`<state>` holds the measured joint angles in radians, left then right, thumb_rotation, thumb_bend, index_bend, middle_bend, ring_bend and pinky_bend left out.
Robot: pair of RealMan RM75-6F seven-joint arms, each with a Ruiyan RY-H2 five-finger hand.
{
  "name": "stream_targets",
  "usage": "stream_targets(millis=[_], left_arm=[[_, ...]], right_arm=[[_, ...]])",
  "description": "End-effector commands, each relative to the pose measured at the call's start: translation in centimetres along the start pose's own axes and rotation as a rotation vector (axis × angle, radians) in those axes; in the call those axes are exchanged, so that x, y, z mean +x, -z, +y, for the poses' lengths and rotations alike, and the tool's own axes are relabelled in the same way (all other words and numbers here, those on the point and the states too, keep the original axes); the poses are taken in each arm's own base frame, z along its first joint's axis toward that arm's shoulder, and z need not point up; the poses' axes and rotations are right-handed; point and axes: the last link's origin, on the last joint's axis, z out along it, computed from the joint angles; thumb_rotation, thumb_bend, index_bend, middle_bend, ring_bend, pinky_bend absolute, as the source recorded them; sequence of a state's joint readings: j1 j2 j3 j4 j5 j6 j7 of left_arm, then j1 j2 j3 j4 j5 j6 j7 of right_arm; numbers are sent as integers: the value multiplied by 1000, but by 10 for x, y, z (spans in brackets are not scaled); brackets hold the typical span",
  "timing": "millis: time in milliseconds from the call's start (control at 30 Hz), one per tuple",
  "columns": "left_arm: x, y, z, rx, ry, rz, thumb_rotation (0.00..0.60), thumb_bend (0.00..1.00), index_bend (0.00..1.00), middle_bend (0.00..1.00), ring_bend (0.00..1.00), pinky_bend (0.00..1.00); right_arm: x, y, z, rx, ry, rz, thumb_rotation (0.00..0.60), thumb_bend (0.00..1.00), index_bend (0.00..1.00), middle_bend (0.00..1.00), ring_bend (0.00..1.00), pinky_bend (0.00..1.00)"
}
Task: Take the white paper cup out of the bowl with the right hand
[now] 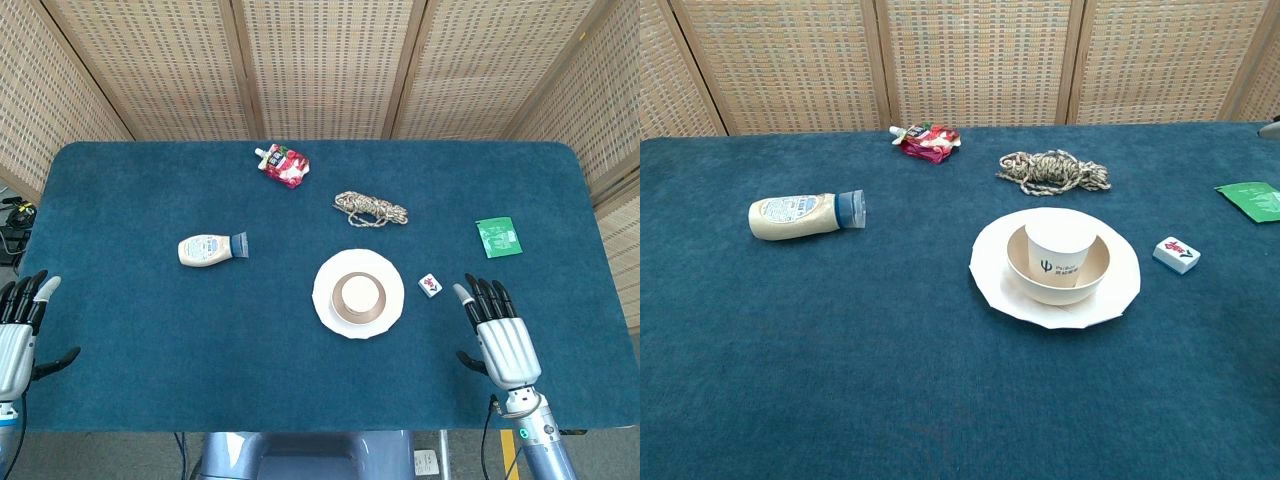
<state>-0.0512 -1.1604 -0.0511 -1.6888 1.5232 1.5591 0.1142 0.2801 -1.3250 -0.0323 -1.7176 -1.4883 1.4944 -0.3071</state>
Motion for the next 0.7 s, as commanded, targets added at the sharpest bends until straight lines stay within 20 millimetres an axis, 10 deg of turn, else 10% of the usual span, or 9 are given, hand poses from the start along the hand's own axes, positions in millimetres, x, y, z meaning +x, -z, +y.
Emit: stream_targets(millis=[33, 700], left_arm=[[-1, 0, -1, 4, -3, -5, 600, 26, 0, 0, 0, 0], [3, 1, -5, 9, 14, 4, 600, 26, 0, 0, 0, 0]], right_arm=[[1, -4, -2, 7, 1, 0, 600, 180, 0, 0, 0, 0], [16, -65, -74, 136, -18, -50, 600, 263, 173, 0, 0, 0]])
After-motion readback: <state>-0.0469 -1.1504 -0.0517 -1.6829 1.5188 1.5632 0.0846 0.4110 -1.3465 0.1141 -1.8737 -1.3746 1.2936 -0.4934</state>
